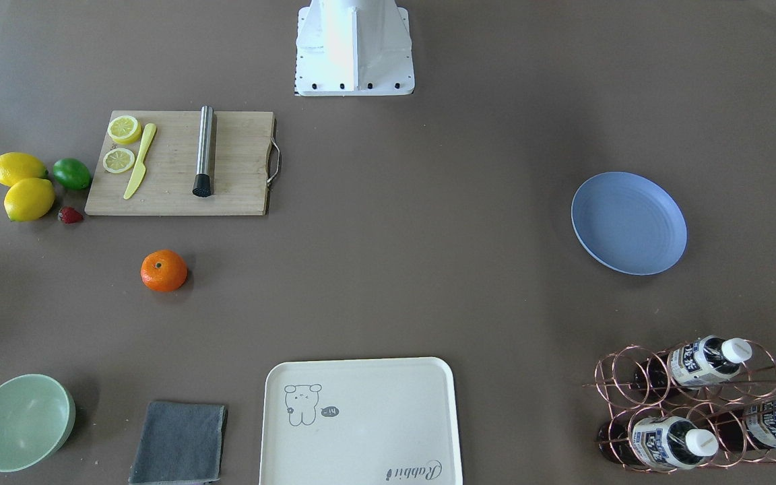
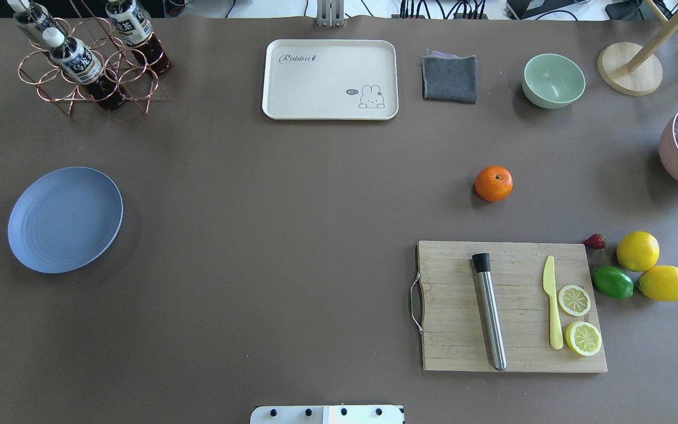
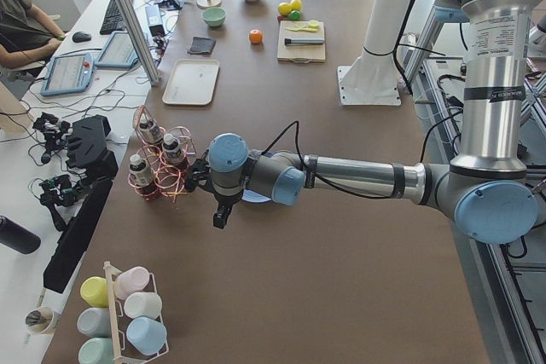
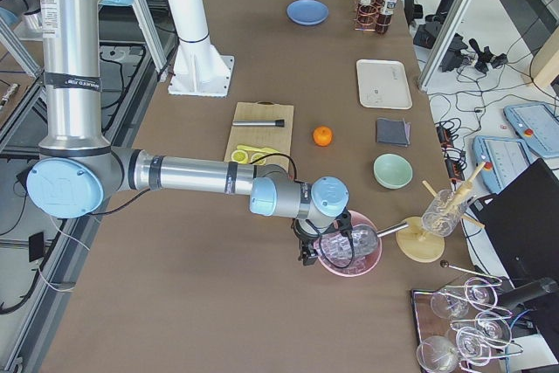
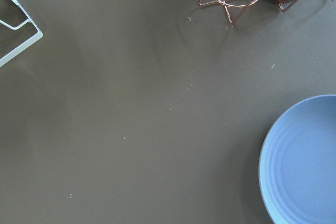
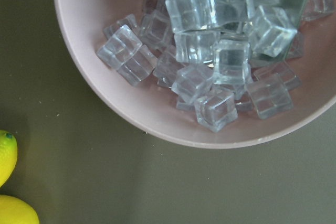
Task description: Pick orange to plate
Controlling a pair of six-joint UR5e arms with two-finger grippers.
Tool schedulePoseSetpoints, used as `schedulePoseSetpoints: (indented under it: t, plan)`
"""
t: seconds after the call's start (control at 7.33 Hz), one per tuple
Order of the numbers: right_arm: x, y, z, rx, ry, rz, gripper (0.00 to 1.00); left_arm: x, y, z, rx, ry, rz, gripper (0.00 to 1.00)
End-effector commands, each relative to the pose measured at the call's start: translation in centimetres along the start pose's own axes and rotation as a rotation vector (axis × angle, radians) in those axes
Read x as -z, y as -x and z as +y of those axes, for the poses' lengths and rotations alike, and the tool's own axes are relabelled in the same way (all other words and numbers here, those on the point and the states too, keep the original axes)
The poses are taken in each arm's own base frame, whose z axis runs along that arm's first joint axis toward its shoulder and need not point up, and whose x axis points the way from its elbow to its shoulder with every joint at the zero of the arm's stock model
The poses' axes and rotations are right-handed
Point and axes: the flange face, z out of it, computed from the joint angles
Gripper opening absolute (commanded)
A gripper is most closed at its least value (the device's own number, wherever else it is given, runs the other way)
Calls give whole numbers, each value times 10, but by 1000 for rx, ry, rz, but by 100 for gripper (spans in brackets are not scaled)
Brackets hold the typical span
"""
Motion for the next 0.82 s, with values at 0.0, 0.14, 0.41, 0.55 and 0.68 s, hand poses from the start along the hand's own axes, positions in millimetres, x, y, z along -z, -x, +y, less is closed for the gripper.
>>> schedulePoseSetpoints:
  t: [0.0,0.14,0.41,0.55,0.68]
  plan:
    - [5,4,-8,11,-9,8,100,-2,-2,-2,-5,4,-2,98]
    - [6,3,-8,12,-11,5,100,-5,0,-1,-5,10,-5,98]
    - [10,6,-19,19,-16,9,100,-6,-1,1,2,14,-3,98]
    - [12,8,-20,22,-21,5,100,-7,0,1,2,16,-3,97]
    - [10,7,-17,22,-19,3,100,-8,1,2,4,17,-3,97]
